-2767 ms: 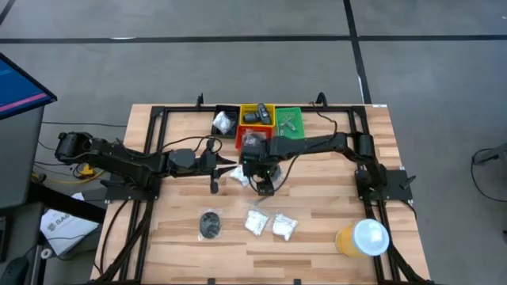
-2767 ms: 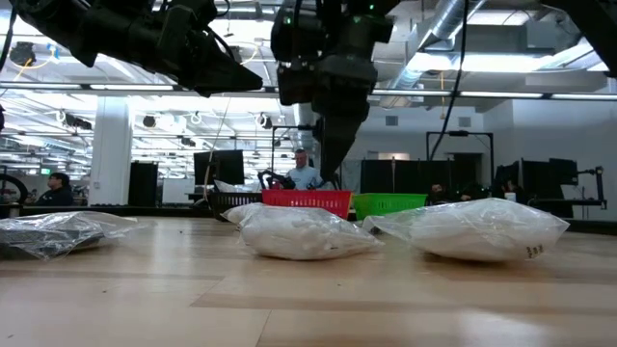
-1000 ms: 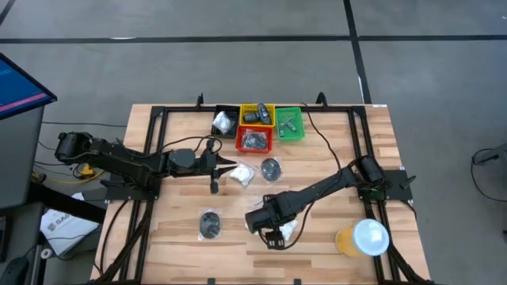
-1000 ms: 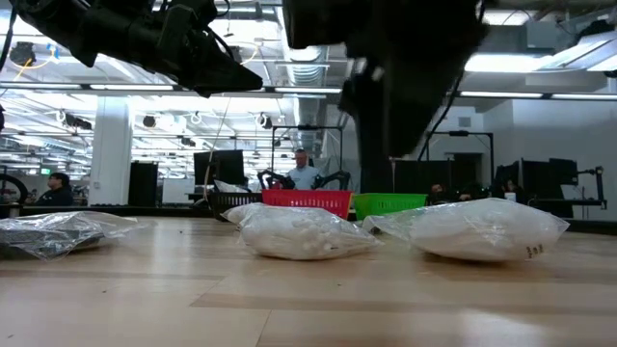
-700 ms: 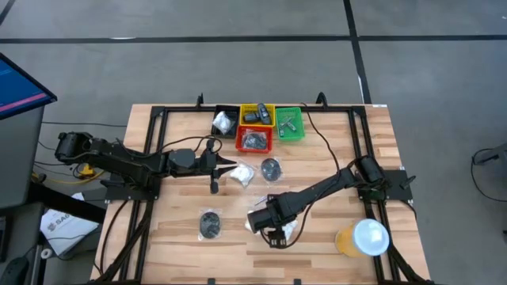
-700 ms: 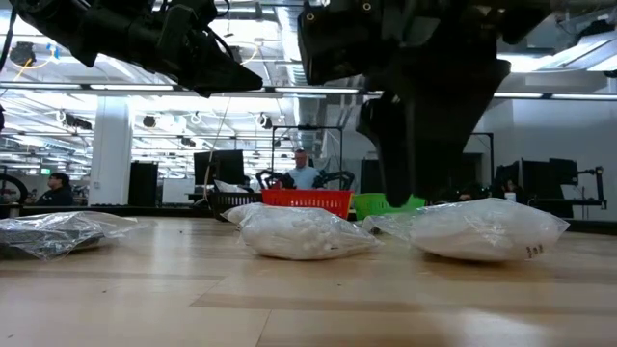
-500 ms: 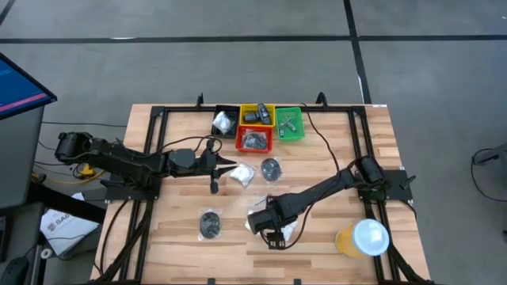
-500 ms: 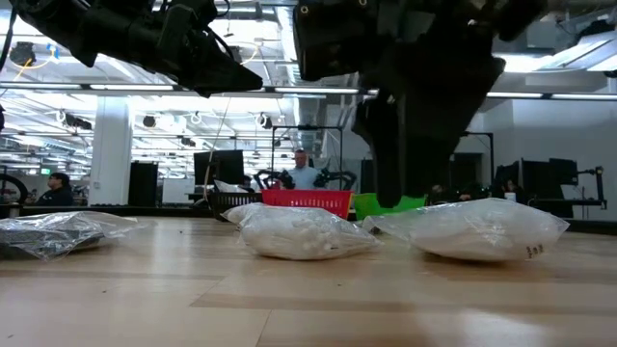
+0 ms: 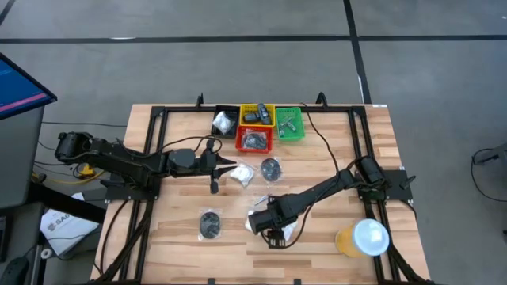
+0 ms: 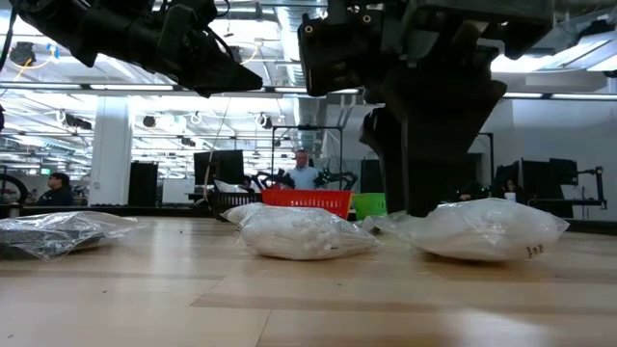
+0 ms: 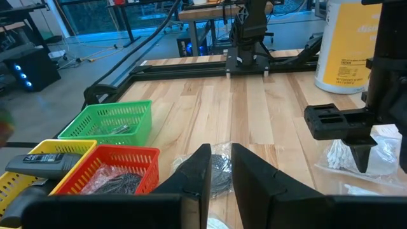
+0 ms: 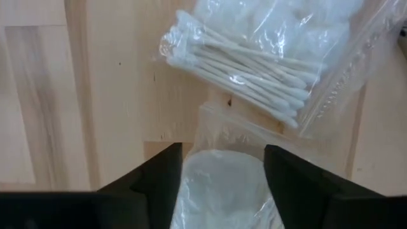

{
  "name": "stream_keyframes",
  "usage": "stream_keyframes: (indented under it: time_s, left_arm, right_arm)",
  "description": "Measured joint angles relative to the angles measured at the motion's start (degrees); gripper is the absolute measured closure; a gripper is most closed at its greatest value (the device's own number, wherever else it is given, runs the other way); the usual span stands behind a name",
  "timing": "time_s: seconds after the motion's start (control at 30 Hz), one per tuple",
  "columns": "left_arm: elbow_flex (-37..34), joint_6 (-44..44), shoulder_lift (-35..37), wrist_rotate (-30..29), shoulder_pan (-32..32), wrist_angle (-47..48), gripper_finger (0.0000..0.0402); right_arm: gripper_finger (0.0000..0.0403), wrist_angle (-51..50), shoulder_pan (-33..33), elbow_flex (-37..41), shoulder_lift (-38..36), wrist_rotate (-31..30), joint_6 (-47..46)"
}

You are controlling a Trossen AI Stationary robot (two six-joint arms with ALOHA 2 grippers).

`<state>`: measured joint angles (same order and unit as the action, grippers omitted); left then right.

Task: Pick & Place Travel size toiletries
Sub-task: Put the cotton pack into the black bin

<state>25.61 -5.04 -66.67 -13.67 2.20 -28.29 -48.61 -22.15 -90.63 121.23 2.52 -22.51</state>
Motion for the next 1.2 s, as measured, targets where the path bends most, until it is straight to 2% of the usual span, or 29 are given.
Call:
stream_keyframes:
  time_s: [0.27, 0.37, 0.6, 0.67, 0.83, 1.2]
  left_arm:
    - [0.0, 0.01, 0.0, 0.02, -0.02, -0.02, 0.0347]
    - [0.0, 0.01, 0.0, 0.0, -0.02, 0.0, 0.0347]
    - [0.0, 0.01, -0.02, 0.0, 0.0, 0.0, 0.0347]
    - [0.0, 0.01, -0.02, 0.01, -0.02, -0.02, 0.0347]
    - [-0.22, 0.03, -0.02, 0.02, -0.02, -0.02, 0.0347]
    - [-0.28, 0.9, -0.02, 0.0, -0.02, -0.05, 0.0347]
  right_arm:
    - [0.0294, -0.08, -0.28, 0.0, -0.01, -0.02, 0.01]
    - [0.032, 0.05, -1.09, -0.01, 0.0, -0.15, 0.73]
    - [0.0333, 1.8, -2.23, -0.26, 2.76, -1.21, 3.26]
    - [0.0338, -0.69, -2.24, 0.04, 3.14, -2.21, 3.44]
    - [0.0394, -1.81, -2.79, -0.13, 3.67, -3.21, 5.94]
    - [0.0402, -1.9, -2.96, -0.43, 3.51, -3.02, 6.48]
